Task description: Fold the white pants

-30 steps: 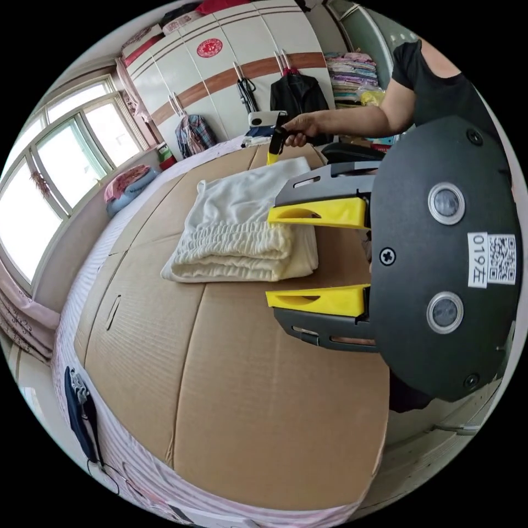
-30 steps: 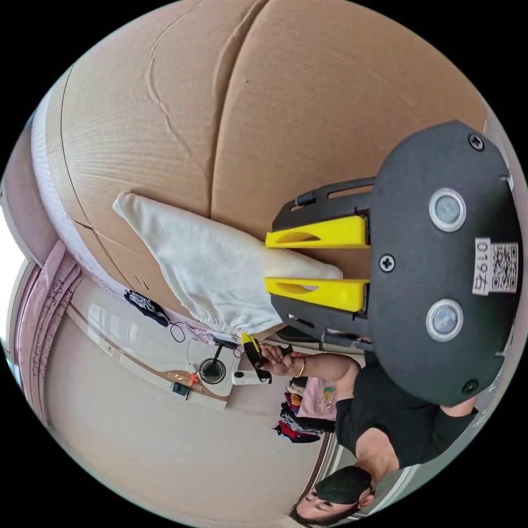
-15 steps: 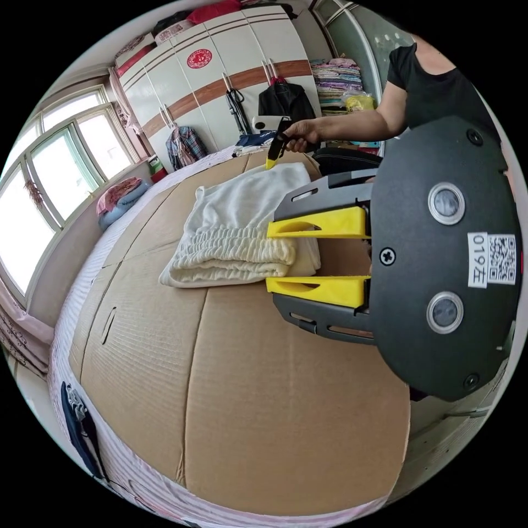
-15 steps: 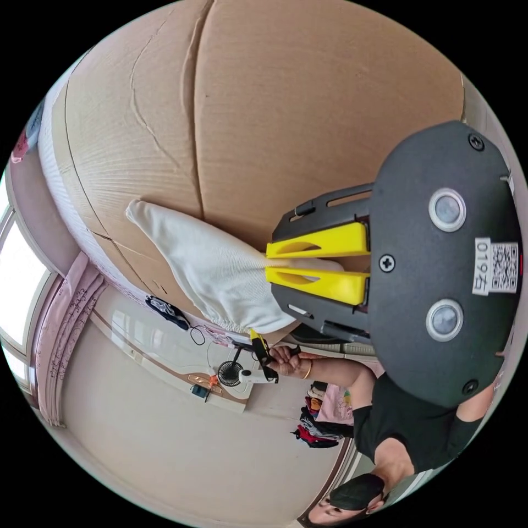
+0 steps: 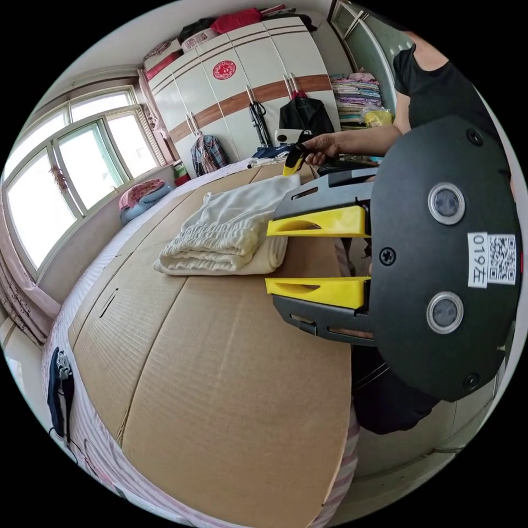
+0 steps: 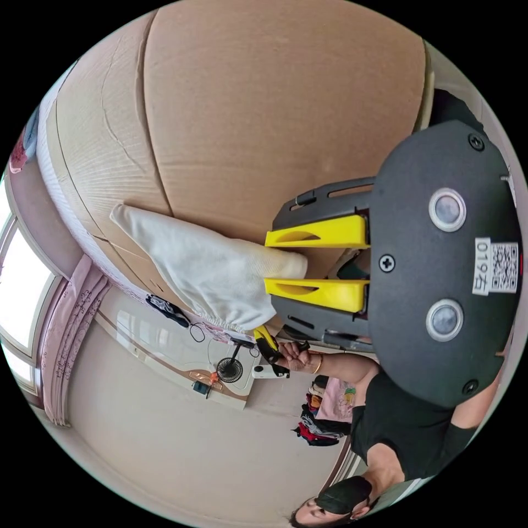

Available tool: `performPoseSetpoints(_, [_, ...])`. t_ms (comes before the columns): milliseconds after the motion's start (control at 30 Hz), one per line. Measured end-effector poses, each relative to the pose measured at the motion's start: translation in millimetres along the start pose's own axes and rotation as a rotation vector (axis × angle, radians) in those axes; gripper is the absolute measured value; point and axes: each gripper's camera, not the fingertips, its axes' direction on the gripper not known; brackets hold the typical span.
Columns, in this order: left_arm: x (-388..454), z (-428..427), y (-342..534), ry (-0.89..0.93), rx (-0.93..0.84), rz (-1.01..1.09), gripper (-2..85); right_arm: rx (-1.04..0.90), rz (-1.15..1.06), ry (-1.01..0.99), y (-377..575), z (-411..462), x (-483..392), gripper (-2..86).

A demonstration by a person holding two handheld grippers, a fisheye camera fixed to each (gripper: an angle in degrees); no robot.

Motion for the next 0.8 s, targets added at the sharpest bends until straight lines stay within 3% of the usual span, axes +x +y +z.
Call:
performPoseSetpoints(400, [48,-22,65,-0.037,-0.026,0.02,1.8,-0.001,0.001,0.06,-3,-10,206,4.8])
performPoseSetpoints(800, [135,-38,144,-0.105,-0.026,0.138,1.1,0.016,-0.062,0.125,-6,35,422,6.0])
